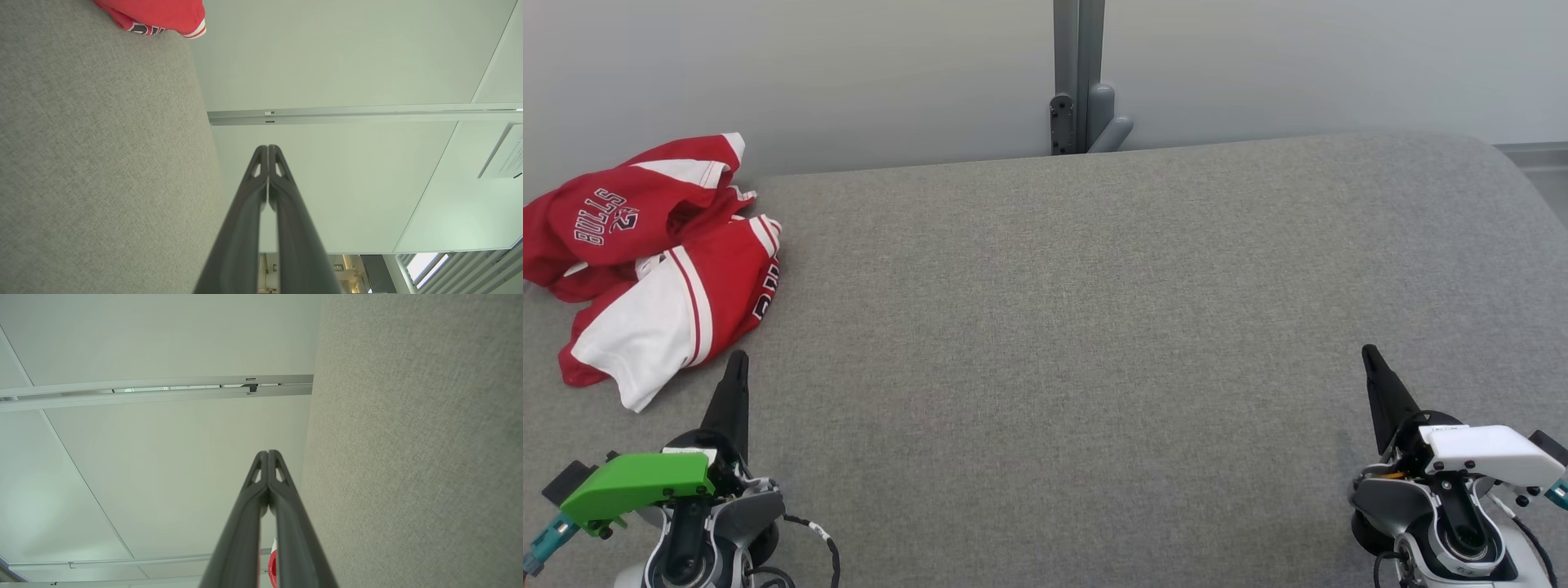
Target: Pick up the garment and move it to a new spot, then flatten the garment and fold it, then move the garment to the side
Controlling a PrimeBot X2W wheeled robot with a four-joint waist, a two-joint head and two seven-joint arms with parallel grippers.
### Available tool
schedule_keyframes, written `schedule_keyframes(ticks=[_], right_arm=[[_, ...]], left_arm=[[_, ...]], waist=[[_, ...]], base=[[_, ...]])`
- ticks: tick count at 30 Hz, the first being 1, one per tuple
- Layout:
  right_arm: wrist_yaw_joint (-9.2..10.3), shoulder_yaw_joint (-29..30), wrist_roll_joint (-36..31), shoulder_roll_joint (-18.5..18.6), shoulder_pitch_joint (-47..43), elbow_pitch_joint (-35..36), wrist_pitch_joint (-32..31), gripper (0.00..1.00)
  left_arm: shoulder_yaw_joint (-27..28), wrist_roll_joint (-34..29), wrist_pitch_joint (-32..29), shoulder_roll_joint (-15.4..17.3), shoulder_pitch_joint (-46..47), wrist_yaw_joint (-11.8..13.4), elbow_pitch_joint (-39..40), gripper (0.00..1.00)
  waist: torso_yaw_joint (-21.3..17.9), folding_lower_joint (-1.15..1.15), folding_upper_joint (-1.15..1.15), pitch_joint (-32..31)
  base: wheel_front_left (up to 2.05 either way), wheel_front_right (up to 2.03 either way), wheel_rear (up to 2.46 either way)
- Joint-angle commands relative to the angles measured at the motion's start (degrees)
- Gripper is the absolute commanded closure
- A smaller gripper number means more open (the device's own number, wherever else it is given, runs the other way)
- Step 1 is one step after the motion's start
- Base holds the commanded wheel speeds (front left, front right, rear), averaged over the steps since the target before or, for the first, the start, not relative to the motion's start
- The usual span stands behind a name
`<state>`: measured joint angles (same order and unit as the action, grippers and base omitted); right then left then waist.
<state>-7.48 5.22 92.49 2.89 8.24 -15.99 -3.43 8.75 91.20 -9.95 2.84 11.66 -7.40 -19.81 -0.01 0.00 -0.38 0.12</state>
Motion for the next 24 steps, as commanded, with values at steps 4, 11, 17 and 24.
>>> schedule_keyframes(ticks=[4,11,17,24], right_arm=[[-0.02,0.1,-0.3,0.0,0.3,-0.1,-0.1,1.0],[-0.02,0.1,-0.3,0.0,0.3,-0.1,-0.1,1.0],[-0.02,0.1,-0.3,0.0,0.3,-0.1,-0.1,1.0],[-0.02,0.1,-0.3,0.0,0.3,-0.1,-0.1,1.0]], left_arm=[[0.1,0.3,0.0,0.1,0.8,-0.3,0.0,1.0],[0.1,0.3,0.0,0.1,0.8,-0.3,0.0,1.0],[0.1,0.3,0.0,0.1,0.8,-0.3,0.0,1.0],[0.1,0.3,0.0,0.1,0.8,-0.3,0.0,1.0]], waist=[[0.0,0.0,0.38,0.0],[0.0,0.0,0.38,0.0],[0.0,0.0,0.38,0.0],[0.0,0.0,0.38,0.0]], base=[[0.0,0.0,0.0],[0.0,0.0,0.0],[0.0,0.0,0.0],[0.0,0.0,0.0]])
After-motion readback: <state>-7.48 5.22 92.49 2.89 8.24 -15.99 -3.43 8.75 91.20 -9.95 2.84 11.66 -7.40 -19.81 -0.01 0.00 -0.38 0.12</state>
